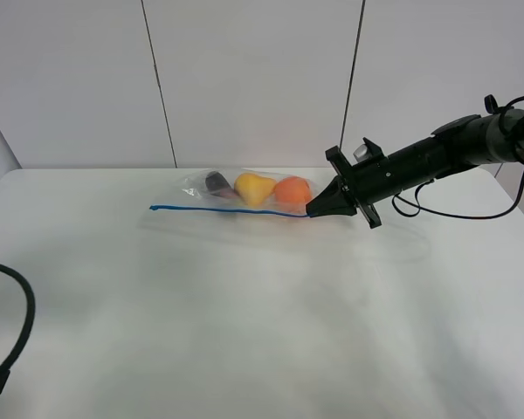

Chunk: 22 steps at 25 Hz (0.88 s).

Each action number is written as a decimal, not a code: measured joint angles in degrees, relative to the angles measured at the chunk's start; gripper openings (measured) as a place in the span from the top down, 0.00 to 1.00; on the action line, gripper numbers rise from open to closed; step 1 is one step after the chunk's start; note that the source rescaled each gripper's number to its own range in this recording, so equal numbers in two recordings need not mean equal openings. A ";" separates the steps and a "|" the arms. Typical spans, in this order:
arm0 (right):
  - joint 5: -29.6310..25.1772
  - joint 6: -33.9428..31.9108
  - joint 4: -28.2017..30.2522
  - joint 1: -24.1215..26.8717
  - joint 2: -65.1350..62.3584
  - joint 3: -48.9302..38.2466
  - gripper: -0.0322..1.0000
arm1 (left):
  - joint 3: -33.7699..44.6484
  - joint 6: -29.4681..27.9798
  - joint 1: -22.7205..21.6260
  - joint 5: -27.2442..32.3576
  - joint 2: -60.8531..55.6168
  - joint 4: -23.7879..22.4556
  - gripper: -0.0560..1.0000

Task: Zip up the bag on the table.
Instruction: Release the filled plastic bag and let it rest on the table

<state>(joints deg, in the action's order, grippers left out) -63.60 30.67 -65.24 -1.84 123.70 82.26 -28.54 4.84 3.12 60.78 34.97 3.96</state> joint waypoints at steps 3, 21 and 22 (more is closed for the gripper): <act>0.00 0.05 0.00 0.00 0.00 0.00 0.97 | 0.00 0.00 0.00 0.05 -3.55 0.01 0.00; 0.05 0.05 0.01 0.00 0.00 0.00 0.97 | 0.00 0.06 -4.71 0.10 -28.38 0.01 0.00; 0.05 0.05 0.01 0.00 0.00 0.00 0.97 | 0.00 0.13 -4.71 0.10 -31.01 0.01 0.00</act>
<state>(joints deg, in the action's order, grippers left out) -63.55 30.72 -65.23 -1.84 123.70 82.26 -28.54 4.98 -1.59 60.89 3.95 3.96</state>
